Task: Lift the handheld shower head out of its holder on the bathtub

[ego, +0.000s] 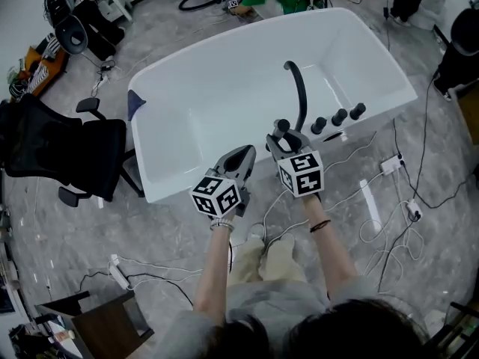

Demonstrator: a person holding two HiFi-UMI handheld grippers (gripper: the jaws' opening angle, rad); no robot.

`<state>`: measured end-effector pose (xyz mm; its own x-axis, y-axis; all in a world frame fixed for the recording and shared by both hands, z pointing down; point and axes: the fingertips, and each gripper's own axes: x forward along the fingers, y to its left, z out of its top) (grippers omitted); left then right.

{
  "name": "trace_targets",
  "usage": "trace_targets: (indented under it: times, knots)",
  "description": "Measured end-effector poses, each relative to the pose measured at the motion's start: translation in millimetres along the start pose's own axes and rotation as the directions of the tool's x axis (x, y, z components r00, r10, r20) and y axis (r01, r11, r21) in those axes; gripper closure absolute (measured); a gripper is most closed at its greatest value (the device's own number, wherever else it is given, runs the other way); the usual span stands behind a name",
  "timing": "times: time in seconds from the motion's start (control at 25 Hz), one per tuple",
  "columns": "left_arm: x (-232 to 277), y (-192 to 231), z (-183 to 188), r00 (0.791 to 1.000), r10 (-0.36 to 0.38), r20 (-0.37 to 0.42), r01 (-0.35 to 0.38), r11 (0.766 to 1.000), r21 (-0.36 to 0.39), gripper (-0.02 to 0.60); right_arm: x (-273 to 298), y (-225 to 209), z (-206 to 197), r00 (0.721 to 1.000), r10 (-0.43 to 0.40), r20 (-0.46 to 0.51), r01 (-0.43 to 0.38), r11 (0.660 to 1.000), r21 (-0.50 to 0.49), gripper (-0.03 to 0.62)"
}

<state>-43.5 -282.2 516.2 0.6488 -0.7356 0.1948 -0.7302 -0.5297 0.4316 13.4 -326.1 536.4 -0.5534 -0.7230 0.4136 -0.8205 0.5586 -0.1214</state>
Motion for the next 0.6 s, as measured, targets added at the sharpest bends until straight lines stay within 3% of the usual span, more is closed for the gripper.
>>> trace_targets:
  times: [0.4, 0.6]
  knots:
    - [-9.8, -30.6, 50.9, 0.998, -0.055, 0.019, 0.054, 0.997, 0.058, 0.577, -30.0, 7.4, 57.7, 0.997, -0.016, 0.074, 0.014, 1.0, 0.028, 0.462]
    - [-15.7, -51.0, 81.8, 0.995, -0.071, 0.071, 0.066, 0.996, 0.066, 0.577, -50.0, 12.2, 91.2, 0.993, -0.019, 0.119, 0.015, 0.999, 0.039, 0.462]
